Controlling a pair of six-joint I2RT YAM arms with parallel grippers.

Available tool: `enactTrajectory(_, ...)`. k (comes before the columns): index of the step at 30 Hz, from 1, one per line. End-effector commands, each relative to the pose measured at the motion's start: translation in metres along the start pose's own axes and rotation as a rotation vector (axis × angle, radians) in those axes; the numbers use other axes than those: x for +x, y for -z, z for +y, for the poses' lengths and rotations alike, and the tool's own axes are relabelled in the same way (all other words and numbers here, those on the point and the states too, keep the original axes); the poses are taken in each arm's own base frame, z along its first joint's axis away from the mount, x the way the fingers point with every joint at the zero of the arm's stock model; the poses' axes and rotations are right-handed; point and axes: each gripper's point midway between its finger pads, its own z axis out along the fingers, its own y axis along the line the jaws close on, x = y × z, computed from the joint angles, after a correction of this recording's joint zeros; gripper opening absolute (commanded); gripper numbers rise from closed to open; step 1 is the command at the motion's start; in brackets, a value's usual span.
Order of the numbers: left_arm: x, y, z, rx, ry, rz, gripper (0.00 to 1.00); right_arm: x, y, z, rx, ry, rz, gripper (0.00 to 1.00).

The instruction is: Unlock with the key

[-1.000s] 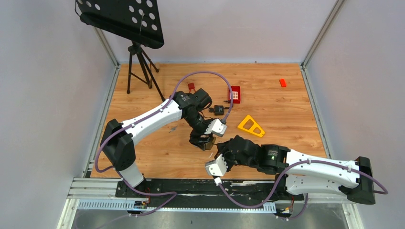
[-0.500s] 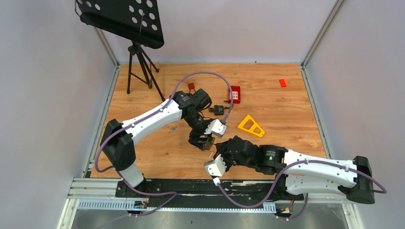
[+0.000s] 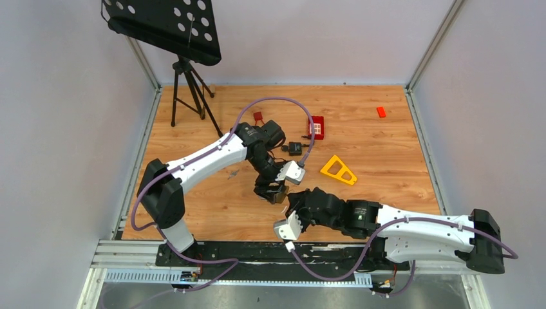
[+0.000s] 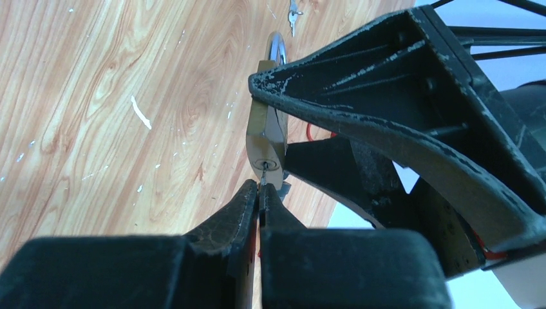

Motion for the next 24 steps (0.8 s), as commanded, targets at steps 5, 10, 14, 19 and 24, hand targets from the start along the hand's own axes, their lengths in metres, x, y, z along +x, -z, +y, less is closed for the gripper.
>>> enactTrajectory(5, -0.053, 0.013, -0.005, 0.012, -0.044, -0.182, 0.00, -0.004, -0.002, -0.016, 0.120, 0.033, -0.028, 0.00)
enactTrajectory(10, -0.056, 0.013, -0.003, 0.008, -0.023, -0.185, 0.00, -0.003, -0.006, -0.009, 0.094, 0.023, -0.024, 0.00)
enactTrajectory(14, -0.057, 0.013, -0.002, 0.010, -0.016, -0.185, 0.00, -0.009, -0.010, -0.008, 0.086, 0.009, -0.048, 0.00)
enactTrajectory(19, -0.060, 0.014, -0.005, 0.019, -0.014, -0.199, 0.00, -0.013, -0.017, -0.011, 0.104, -0.014, -0.069, 0.00)
enactTrajectory(24, -0.060, 0.016, -0.006, 0.012, -0.022, -0.198, 0.00, -0.007, -0.021, -0.010, 0.103, -0.051, -0.026, 0.00)
